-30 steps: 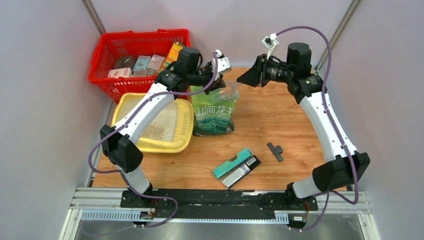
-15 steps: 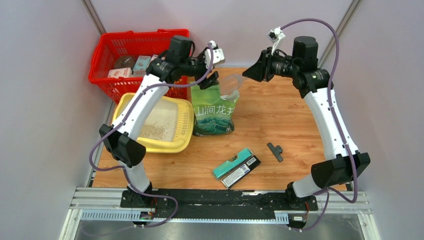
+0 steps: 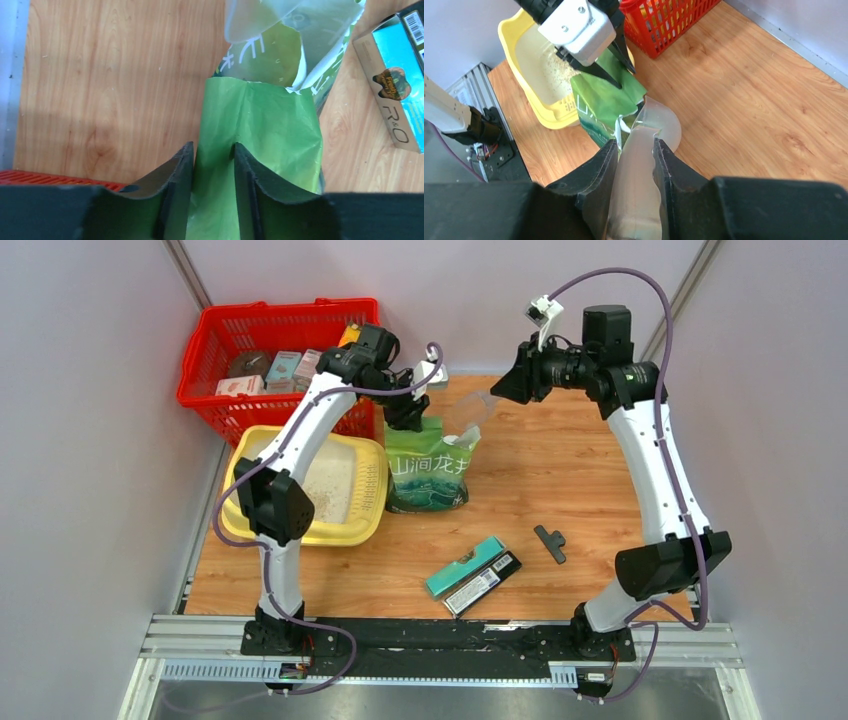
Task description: Fill the litter box with clean litter
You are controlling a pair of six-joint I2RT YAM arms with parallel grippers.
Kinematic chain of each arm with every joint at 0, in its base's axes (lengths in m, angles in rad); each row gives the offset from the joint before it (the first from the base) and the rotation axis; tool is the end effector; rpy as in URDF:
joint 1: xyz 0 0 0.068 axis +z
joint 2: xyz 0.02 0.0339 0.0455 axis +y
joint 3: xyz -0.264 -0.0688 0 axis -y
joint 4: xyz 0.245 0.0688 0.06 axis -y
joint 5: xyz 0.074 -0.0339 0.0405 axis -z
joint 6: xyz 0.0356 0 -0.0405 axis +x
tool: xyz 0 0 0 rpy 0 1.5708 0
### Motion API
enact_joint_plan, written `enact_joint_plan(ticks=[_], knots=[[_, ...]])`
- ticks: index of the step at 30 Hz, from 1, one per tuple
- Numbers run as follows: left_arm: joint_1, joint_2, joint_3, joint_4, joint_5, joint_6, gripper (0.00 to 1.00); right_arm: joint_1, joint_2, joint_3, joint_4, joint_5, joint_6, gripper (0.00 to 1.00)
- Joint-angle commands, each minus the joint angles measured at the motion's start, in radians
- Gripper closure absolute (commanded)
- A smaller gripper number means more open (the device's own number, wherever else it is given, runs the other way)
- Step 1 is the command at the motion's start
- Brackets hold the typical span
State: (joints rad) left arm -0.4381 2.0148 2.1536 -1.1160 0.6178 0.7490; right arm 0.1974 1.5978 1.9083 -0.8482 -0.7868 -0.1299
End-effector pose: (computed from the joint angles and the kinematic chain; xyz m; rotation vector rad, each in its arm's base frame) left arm 0.3764 -0.1991 0.3598 1.5328 1.8540 -0.6414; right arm 0.3159 0.0889 0.4586 -0.7873 1.8875 0.8638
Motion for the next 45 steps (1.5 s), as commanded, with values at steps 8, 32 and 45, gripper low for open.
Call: enact_joint_plan(ticks=[8, 32, 45], knots=[[-0.005, -0.129, -0.076, 0.004, 0.117, -0.026, 1.00, -0.009, -0.041, 0.110, -0.187, -0.091, -0.204, 1.00], [-0.005, -0.289, -0.173, 0.156, 0.108, -0.111, 1.00, 0.065, -0.038, 0.140, -0.347, 0.000, -0.471, 1.00], [-0.036, -0.366, -0.241, 0.174, 0.123, -0.111, 1.00, 0.152, 0.088, 0.361, -0.526, 0.070, -0.686, 1.00]])
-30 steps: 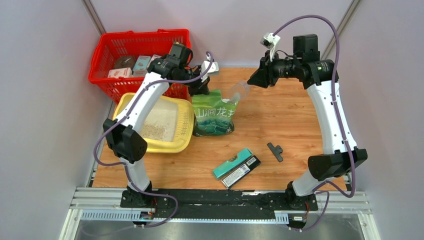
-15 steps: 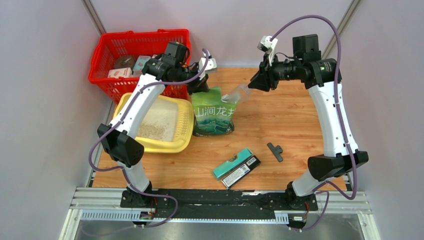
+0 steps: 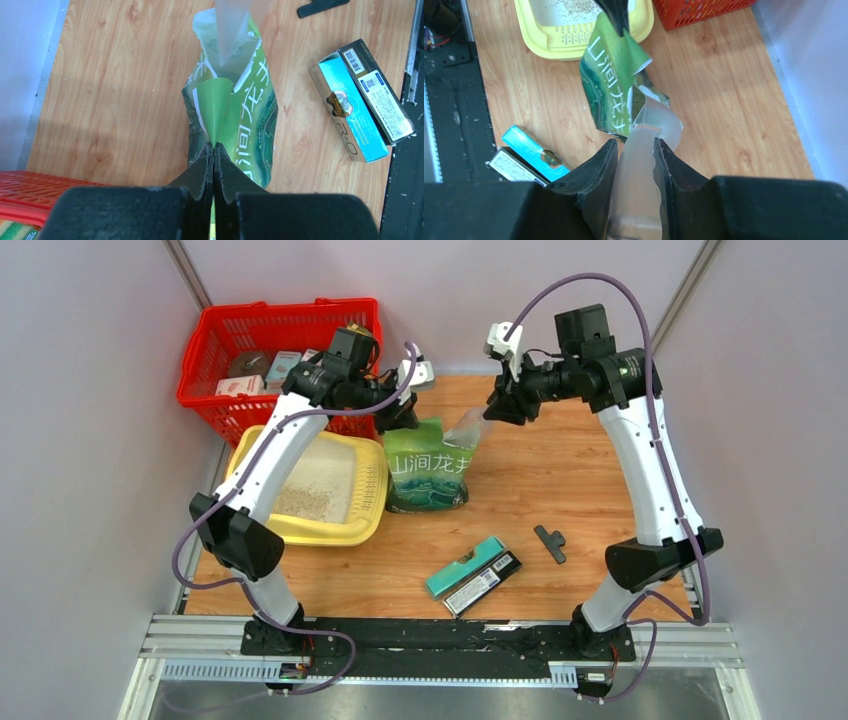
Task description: Fill the litter box with clean litter
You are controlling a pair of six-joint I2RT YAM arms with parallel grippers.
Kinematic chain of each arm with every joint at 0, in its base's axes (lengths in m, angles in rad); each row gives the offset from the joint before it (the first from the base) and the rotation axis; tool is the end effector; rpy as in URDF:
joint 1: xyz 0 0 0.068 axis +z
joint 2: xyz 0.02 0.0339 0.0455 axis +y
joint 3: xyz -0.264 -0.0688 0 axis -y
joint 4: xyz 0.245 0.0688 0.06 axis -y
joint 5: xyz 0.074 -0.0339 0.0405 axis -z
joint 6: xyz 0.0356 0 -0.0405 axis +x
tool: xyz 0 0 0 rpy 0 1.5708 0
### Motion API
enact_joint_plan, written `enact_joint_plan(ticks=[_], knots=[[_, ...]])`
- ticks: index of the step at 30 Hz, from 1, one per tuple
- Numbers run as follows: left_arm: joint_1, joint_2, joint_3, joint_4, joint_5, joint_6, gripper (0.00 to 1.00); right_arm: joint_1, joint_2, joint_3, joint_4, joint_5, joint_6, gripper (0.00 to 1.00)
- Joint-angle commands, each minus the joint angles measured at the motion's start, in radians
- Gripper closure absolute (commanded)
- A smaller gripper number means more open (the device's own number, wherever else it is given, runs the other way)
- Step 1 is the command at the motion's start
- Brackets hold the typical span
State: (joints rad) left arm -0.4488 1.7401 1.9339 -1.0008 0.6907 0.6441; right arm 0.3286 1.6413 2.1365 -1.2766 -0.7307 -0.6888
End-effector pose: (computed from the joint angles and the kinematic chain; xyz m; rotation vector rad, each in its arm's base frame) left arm 0.3177 -0.1782 0.4065 1.4342 1.7379 -0.7112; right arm 0.2735 0.1183 0.4753 -1.3580 1.7257 0.6543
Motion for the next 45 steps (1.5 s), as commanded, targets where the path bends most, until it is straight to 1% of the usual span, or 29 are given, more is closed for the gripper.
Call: enact_joint_plan(ticks=[1, 2, 3, 4, 5, 7, 8, 10, 11, 13, 14, 15, 17, 21, 25, 30, 35, 40, 45], knots=[[-0.034, -0.099, -0.033, 0.067, 0.049, -0.008, 1.00, 0.027, 0.095, 0.172, -0.136, 0.013, -0.185, 1.00], [-0.039, -0.115, -0.047, 0.095, 0.046, -0.024, 1.00, 0.036, 0.121, 0.207, -0.215, 0.014, -0.208, 1.00], [-0.044, -0.123, -0.079, 0.114, 0.044, -0.035, 1.00, 0.056, 0.147, 0.268, -0.248, 0.019, -0.219, 1.00], [-0.053, -0.131, -0.096, 0.137, 0.027, -0.053, 1.00, 0.059, 0.188, 0.282, -0.276, 0.024, -0.222, 1.00], [-0.057, -0.149, -0.114, 0.192, 0.017, -0.104, 1.00, 0.061, 0.199, 0.283, -0.297, 0.021, -0.201, 1.00], [-0.063, -0.168, -0.168, 0.253, -0.029, -0.167, 1.00, 0.059, 0.210, 0.243, -0.293, 0.031, -0.157, 1.00], [-0.065, -0.189, -0.188, 0.321, -0.051, -0.238, 1.00, 0.059, 0.207, 0.223, -0.273, 0.042, -0.091, 1.00], [-0.065, -0.212, -0.252, 0.379, -0.097, -0.291, 1.00, 0.059, 0.198, 0.186, -0.262, 0.043, -0.055, 1.00], [-0.065, -0.230, -0.269, 0.414, -0.109, -0.316, 1.00, 0.058, 0.169, 0.171, -0.227, 0.043, -0.011, 1.00], [-0.065, -0.243, -0.303, 0.422, -0.131, -0.325, 1.00, 0.055, 0.120, 0.096, -0.152, 0.053, 0.032, 1.00], [-0.065, -0.249, -0.309, 0.429, -0.132, -0.322, 1.00, 0.047, 0.065, 0.071, -0.053, 0.057, 0.052, 1.00], [-0.065, -0.252, -0.325, 0.430, -0.134, -0.322, 1.00, 0.044, 0.031, 0.042, -0.002, 0.059, 0.089, 1.00], [-0.065, -0.263, -0.340, 0.445, -0.131, -0.323, 1.00, 0.040, -0.009, 0.013, 0.075, 0.047, 0.095, 1.00], [-0.065, -0.264, -0.348, 0.442, -0.128, -0.328, 1.00, 0.040, -0.052, 0.025, 0.045, 0.008, 0.094, 1.00], [-0.065, -0.274, -0.354, 0.450, -0.140, -0.325, 1.00, 0.041, -0.121, -0.039, 0.040, -0.006, 0.075, 1.00], [-0.065, -0.274, -0.355, 0.472, -0.151, -0.337, 1.00, 0.043, -0.124, -0.049, -0.032, 0.008, 0.014, 1.00], [-0.065, -0.278, -0.354, 0.473, -0.152, -0.337, 1.00, 0.044, -0.124, -0.081, -0.001, 0.053, -0.023, 1.00], [-0.065, -0.281, -0.355, 0.467, -0.148, -0.337, 1.00, 0.044, -0.087, -0.035, -0.001, 0.063, -0.048, 1.00], [-0.065, -0.278, -0.357, 0.455, -0.155, -0.330, 1.00, 0.046, -0.052, 0.059, -0.032, 0.048, -0.054, 1.00]])
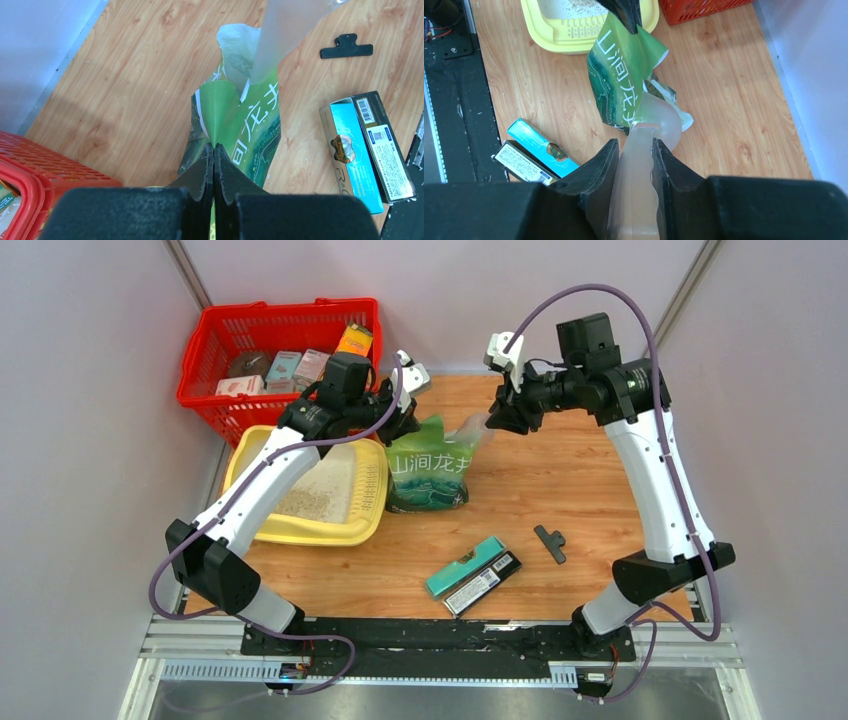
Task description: Fill the litter box with clean litter
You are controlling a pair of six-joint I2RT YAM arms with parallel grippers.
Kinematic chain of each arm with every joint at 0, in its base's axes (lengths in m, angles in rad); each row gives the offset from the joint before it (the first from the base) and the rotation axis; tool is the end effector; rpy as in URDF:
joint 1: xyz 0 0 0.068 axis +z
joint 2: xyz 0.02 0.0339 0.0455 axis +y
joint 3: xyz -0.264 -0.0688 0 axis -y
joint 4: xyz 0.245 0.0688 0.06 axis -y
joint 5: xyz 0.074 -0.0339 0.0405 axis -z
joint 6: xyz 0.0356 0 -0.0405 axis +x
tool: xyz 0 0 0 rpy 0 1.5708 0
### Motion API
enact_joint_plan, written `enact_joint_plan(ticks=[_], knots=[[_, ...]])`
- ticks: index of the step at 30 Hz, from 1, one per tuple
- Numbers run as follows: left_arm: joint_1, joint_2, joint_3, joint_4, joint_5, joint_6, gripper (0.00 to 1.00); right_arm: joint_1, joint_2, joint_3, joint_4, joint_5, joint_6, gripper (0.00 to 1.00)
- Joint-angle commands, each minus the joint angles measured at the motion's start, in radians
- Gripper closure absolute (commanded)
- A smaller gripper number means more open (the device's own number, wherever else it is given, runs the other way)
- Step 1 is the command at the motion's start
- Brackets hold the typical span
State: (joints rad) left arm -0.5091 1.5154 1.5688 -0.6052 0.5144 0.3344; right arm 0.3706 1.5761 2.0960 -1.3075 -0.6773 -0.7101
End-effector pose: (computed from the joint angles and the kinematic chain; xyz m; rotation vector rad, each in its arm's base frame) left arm 0.2851 -0.1792 0.3950 1.1342 1.7786 -0.6486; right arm 0.2492 0.1208 0.4792 -1.4053 1.7209 0.6099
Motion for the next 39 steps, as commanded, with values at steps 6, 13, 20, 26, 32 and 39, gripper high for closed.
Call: enact_joint_plan(ticks=[6, 13, 20, 26, 32, 39], knots=[[-0.005, -0.052, 0.005, 0.059, 0.021, -0.021, 1.00, 0.002, 0.018, 0.108, -0.021, -0.015, -0.054, 1.00], [-0.005, -0.050, 0.014, 0.056, 0.029, -0.023, 1.00, 0.002, 0.019, 0.064, -0.033, 0.012, -0.104, 1.00], [-0.005, -0.063, 0.014, 0.065, 0.070, -0.032, 1.00, 0.004, 0.082, 0.077, -0.074, -0.004, -0.164, 1.00], [-0.005, -0.072, 0.010, 0.070, 0.102, -0.032, 1.00, 0.027, 0.202, 0.202, -0.188, -0.024, -0.224, 1.00], [-0.005, -0.089, -0.013, 0.125, 0.076, -0.077, 1.00, 0.042, 0.272, 0.234, -0.219, 0.051, -0.128, 1.00], [-0.005, -0.116, -0.039, 0.240, 0.021, -0.239, 1.00, 0.044, 0.247, 0.104, -0.053, 0.185, 0.514, 1.00]])
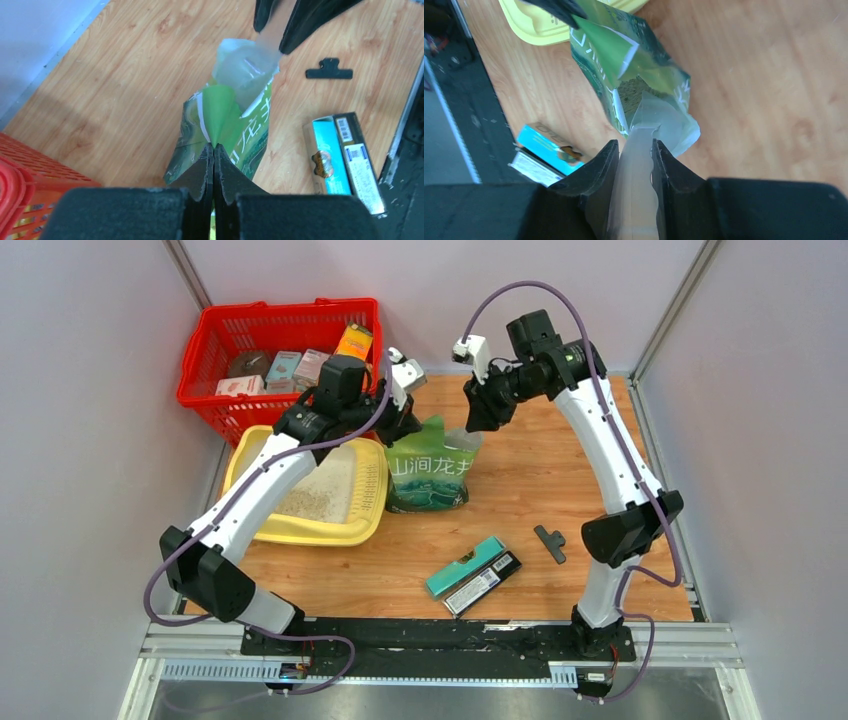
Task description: Fill the litter box with clean litter
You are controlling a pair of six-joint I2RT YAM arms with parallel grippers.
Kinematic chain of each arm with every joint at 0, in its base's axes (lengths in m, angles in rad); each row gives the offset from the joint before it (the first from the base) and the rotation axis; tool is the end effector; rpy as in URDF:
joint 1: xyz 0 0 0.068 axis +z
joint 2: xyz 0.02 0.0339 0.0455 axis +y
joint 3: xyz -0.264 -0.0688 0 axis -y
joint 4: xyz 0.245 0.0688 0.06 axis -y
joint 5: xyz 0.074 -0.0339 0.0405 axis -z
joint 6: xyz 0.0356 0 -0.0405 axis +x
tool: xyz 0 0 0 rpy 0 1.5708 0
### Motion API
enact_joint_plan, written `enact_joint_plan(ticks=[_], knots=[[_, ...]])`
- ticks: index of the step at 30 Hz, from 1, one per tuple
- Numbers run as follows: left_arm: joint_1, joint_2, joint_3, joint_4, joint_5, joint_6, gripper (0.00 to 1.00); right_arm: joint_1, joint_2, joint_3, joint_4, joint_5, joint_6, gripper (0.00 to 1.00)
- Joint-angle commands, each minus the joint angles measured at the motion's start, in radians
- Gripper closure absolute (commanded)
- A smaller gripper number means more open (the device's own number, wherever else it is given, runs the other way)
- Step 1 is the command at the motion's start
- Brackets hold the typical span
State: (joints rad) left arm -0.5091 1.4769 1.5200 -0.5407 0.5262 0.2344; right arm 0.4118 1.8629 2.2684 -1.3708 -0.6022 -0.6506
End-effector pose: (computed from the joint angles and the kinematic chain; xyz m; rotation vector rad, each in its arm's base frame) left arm 0.2790 -0.1762 0.3968 1.0477 1.7856 -0.7119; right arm 0.3184 0.1611 0.4331 -1.4166 1.9515 0.6507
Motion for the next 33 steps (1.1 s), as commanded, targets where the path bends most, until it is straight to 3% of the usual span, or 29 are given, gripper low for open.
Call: enact_joint_plan(ticks=[1, 8, 12, 16, 25, 31, 33], knots=[[-0.006, -0.084, 0.003, 0.208, -0.003, -0.199, 1.00, 0.002, -0.057, -0.102, 0.074, 0.189, 0.536, 1.00], [-0.025, -0.109, -0.047, 0.298, -0.014, -0.319, 1.00, 0.057, -0.223, -0.362, 0.320, 0.450, 0.888, 1.00], [-0.034, -0.127, -0.073, 0.324, -0.019, -0.348, 1.00, 0.140, -0.209, -0.385, 0.335, 0.596, 0.898, 1.00], [-0.039, -0.141, -0.092, 0.341, -0.012, -0.357, 1.00, 0.176, -0.168, -0.425, 0.334, 0.595, 0.873, 1.00], [-0.039, -0.142, -0.123, 0.393, -0.006, -0.336, 1.00, 0.167, -0.096, -0.582, 0.306, 0.435, 0.887, 1.00], [-0.040, -0.124, -0.109, 0.403, 0.009, -0.356, 1.00, 0.134, -0.076, -0.679, 0.443, 0.053, 0.991, 1.00], [-0.040, -0.122, -0.103, 0.386, 0.014, -0.346, 1.00, 0.118, -0.087, -0.722, 0.560, -0.057, 1.046, 1.00]])
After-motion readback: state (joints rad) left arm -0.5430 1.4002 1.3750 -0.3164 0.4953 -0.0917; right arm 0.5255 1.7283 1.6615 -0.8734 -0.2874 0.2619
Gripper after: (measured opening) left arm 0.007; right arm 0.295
